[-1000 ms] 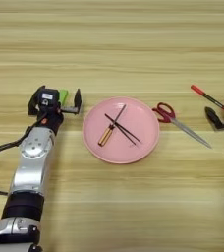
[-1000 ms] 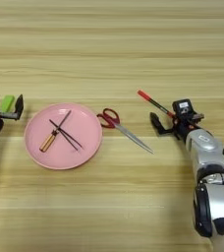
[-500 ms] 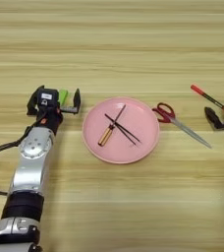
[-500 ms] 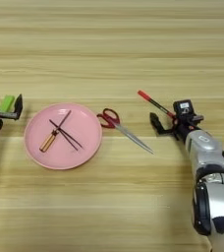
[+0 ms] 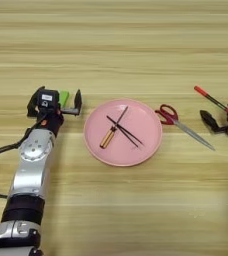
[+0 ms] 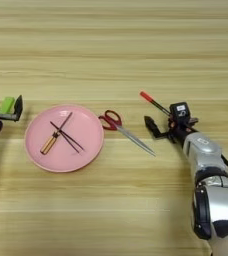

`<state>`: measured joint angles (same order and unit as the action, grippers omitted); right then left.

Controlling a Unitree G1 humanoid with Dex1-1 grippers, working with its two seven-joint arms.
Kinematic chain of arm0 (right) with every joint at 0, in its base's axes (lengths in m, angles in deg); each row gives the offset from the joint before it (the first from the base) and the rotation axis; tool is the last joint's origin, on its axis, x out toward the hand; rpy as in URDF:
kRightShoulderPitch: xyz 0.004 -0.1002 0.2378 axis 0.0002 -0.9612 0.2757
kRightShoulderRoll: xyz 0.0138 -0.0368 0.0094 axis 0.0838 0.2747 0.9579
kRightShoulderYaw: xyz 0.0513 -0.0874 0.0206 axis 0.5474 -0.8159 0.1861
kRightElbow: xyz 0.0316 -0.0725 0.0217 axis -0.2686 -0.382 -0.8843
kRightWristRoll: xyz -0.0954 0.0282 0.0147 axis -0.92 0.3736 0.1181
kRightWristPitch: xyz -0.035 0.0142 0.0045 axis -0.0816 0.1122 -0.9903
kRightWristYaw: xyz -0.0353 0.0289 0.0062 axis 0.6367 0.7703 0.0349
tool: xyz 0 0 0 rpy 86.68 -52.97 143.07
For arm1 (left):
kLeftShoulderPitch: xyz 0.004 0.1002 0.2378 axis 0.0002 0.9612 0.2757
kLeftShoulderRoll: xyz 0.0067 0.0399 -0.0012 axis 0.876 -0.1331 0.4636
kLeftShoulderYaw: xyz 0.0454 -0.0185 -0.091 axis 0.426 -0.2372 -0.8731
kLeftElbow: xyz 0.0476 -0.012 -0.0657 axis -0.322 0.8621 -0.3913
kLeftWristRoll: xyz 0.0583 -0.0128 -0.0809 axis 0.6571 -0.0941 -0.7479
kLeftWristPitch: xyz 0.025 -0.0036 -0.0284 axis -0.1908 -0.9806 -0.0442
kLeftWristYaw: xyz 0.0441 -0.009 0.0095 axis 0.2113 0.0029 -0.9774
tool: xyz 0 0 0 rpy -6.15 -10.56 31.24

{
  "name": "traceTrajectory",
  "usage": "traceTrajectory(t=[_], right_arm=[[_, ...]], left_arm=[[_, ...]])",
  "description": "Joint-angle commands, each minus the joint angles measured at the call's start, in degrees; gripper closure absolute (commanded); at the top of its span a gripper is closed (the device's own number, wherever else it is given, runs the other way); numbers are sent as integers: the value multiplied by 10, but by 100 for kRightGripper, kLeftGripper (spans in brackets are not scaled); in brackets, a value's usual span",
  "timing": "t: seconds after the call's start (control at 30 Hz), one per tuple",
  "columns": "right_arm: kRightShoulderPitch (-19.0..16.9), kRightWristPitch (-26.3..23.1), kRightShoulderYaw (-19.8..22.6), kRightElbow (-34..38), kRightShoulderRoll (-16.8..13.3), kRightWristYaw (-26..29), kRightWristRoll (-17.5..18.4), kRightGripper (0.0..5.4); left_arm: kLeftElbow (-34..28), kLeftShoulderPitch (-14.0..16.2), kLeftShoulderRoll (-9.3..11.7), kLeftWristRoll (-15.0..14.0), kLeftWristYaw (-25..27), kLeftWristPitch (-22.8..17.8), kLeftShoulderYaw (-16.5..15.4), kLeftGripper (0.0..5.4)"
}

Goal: Move the objects on the table

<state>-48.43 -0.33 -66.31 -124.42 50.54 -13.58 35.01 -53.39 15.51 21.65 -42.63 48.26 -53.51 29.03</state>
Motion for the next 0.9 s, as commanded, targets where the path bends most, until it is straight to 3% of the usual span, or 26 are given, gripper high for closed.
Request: traceTrajectory(t=[0.03,0.33,0.67,0.9], right_arm=[[-20,-15,-9,-7,8,12,-9,0],[-24,-28,-9,-1,8,31,-2,0],[-24,-50,-12,-5,4,16,-7,0],[-24,-52,-14,-6,5,5,-9,74]], left_arm=[[-3,-4,-2,0,-4,-1,0,3],[-3,-4,-2,0,-5,-1,-1,3],[-3,-4,-2,0,-6,0,-1,3],[-3,-4,-1,-1,-6,0,-1,0]])
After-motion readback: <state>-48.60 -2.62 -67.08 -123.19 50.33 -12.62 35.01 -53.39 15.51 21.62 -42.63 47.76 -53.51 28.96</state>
